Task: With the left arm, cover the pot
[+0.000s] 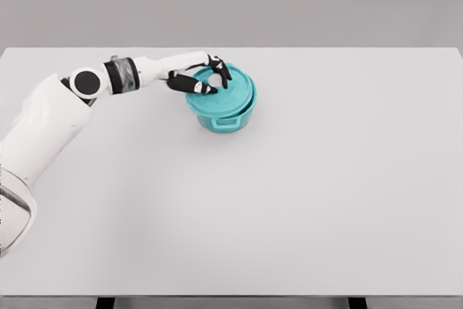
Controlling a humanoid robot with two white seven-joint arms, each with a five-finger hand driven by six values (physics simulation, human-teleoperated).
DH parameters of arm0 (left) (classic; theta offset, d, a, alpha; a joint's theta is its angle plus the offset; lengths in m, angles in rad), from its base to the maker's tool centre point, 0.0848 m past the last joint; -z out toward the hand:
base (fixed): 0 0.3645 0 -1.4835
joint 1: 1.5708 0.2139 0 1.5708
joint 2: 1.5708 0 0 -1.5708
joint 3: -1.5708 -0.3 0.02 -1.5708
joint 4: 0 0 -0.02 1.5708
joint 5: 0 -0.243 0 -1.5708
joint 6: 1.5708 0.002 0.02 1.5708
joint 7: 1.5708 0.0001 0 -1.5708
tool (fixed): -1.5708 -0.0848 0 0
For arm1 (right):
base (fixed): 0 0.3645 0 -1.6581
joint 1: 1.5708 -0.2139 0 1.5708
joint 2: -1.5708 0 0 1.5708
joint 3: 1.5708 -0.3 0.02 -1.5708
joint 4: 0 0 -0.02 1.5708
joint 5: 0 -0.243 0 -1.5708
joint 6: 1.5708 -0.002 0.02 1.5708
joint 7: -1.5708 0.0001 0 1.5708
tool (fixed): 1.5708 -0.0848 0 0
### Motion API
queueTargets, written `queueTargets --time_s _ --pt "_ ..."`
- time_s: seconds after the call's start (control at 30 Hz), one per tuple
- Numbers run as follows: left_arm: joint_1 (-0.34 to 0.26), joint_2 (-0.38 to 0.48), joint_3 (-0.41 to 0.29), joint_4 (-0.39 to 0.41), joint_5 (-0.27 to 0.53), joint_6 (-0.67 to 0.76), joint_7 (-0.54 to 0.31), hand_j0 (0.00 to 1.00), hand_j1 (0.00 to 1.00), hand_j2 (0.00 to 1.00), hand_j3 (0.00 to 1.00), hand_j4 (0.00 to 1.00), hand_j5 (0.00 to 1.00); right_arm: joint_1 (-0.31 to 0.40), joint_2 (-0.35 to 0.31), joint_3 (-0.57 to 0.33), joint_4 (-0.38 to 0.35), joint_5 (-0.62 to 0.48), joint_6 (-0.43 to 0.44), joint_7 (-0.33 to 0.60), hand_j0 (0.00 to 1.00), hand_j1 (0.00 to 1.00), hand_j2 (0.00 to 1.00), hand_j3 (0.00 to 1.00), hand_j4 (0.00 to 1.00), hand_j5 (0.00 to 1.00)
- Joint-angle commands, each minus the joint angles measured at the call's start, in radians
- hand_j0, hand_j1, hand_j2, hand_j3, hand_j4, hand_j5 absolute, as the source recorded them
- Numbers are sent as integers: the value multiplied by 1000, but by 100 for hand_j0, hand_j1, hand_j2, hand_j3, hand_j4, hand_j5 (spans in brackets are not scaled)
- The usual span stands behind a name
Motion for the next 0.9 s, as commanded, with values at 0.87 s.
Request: queueTargets --time_s 0.87 --pt "-3 -32 9 50 -16 3 0 77 77 77 77 77 77 0 0 0 0 0 0 1 100 100 100 100 100 100"
